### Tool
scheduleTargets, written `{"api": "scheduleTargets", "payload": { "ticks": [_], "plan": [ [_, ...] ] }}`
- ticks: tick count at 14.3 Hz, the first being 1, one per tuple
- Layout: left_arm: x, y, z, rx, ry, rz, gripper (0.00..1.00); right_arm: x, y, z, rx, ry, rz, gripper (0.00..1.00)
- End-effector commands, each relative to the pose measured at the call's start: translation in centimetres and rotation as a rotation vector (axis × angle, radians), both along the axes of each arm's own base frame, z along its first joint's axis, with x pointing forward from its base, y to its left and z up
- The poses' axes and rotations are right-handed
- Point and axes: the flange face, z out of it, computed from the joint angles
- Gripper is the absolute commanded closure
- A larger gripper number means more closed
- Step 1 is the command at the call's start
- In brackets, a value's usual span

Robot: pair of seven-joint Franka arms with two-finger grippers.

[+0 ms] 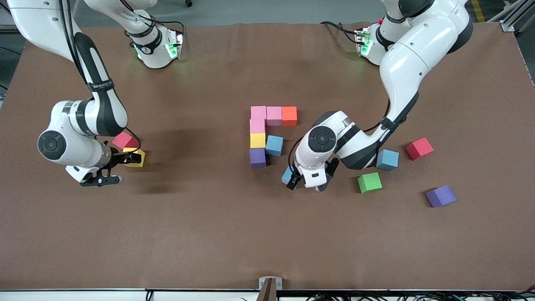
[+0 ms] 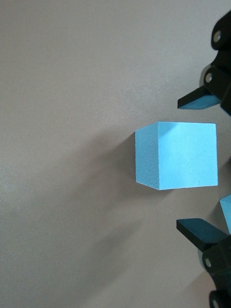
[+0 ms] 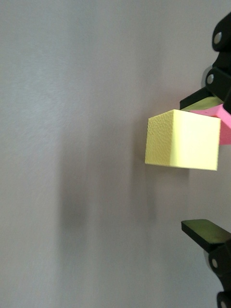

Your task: Arrange 11 blocks into digit 3

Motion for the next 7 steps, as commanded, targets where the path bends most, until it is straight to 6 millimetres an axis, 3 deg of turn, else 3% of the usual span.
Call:
{"api": "scheduleTargets", "payload": {
  "ticks": [1, 7],
  "plan": [
    [0.3, -0.3, -0.3, -0.013, 0.004, 0.014, 0.0, -2.0, -1.4, -0.6, -0.005, -0.032, -0.009, 0.0],
    [0.8, 0.1, -1.0, -0.022, -0.008, 0.01, 0.0, -3.0, -2.4, -2.8, -0.007, -0.018, -0.023, 0.0]
  ]
}}
